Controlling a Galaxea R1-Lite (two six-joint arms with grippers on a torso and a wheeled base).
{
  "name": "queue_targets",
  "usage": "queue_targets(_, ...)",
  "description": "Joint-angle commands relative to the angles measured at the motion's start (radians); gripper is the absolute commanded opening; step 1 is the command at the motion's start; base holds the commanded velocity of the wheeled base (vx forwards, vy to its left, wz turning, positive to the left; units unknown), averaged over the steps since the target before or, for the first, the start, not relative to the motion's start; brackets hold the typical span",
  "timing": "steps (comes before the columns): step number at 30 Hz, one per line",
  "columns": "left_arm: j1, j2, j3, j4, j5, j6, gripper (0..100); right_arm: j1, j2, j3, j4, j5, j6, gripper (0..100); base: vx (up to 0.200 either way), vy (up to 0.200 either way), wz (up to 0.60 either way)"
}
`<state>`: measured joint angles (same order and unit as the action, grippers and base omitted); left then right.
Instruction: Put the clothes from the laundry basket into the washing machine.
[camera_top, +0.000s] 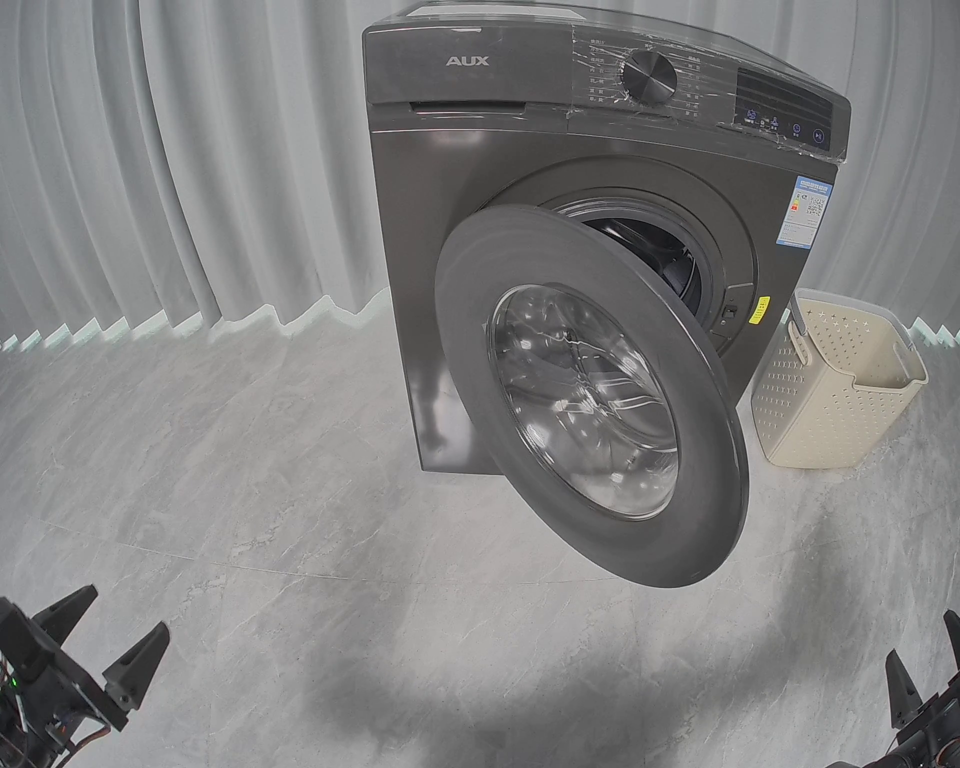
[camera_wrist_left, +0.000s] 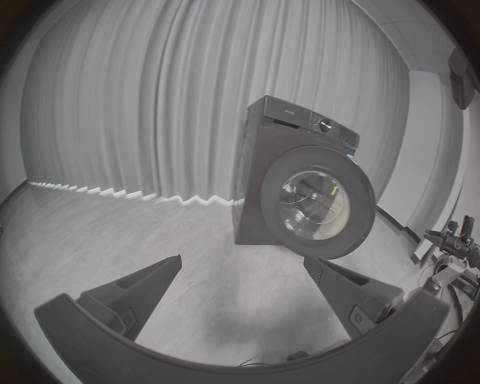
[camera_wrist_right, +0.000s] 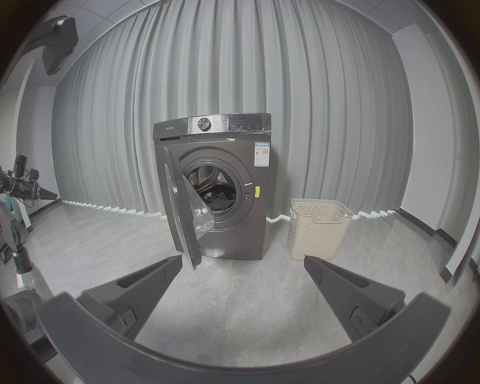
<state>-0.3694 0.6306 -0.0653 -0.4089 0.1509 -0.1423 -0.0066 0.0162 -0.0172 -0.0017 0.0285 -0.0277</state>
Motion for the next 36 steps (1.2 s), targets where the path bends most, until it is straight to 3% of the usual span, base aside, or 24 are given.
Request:
queue_targets(1,0.317,-0.532,0.064,0.360,-0.097,0.010,100,-0.001,-0.015,0.017,-0.003,0.022,-0.023,100,0.000,0.000,0.00)
queue_targets(3,0.363,-0.577,0.061,0.368,-0.131,0.018,100,-0.001,-0.016,0.017,-0.004,0.022,-0.021,100,0.000,0.000,0.00)
queue_targets(5,0.386,-0.611,0.062,0.363,-0.122,0.056,100,-0.001,-0.016,0.017,-0.006,0.022,-0.023,100,0.000,0.000,0.00)
queue_targets(7,0.385,-0.606,0.062,0.357,-0.108,0.067,100,-0.001,-0.015,0.017,-0.006,0.021,-0.023,100,0.000,0.000,0.00)
queue_targets(10,0.382,-0.608,0.059,0.361,-0.076,0.055,100,-0.003,-0.016,0.017,-0.009,0.018,-0.018,100,0.000,0.000,0.00)
queue_targets(11,0.382,-0.609,0.061,0.371,-0.068,0.070,100,-0.001,-0.015,0.013,-0.024,0.024,-0.017,100,0.000,0.000,0.00)
queue_targets(13,0.374,-0.608,0.058,0.375,-0.063,0.061,100,0.000,-0.016,-0.021,-0.063,0.024,-0.017,100,0.000,0.000,0.00)
queue_targets(14,0.374,-0.606,0.056,0.384,-0.065,0.046,100,0.004,-0.007,-0.161,-0.112,0.018,0.018,100,0.000,0.000,0.00)
queue_targets(15,0.374,-0.615,0.056,0.386,-0.068,0.053,100,0.005,0.010,-0.242,-0.095,0.024,0.034,100,0.000,0.000,0.00)
queue_targets(17,0.371,-0.626,0.065,0.377,-0.091,0.095,100,0.019,0.082,-0.319,0.003,0.077,0.052,100,0.000,0.000,0.00)
queue_targets(20,0.371,-0.625,0.062,0.389,-0.132,0.089,100,0.066,0.153,-0.282,0.083,0.195,0.058,100,0.000,0.000,0.00)
queue_targets(26,0.369,-0.623,0.064,0.389,-0.114,0.093,100,0.146,0.338,-0.273,0.029,0.255,0.037,100,0.000,0.000,0.00)
queue_targets(28,0.368,-0.626,0.064,0.403,-0.140,0.115,100,0.214,0.469,-0.283,-0.050,0.303,0.003,100,0.000,0.000,0.00)
queue_targets(30,0.365,-0.623,0.062,0.412,-0.169,0.116,100,0.254,0.571,-0.286,-0.115,0.321,-0.011,100,0.000,0.000,0.00)
queue_targets(33,0.368,-0.629,0.062,0.409,-0.166,0.121,100,0.289,0.755,-0.303,-0.219,0.315,-0.041,100,0.000,0.000,0.00)
queue_targets(36,0.366,-0.629,0.064,0.409,-0.171,0.121,100,0.293,0.918,-0.316,-0.347,0.315,-0.041,100,0.000,0.000,0.00)
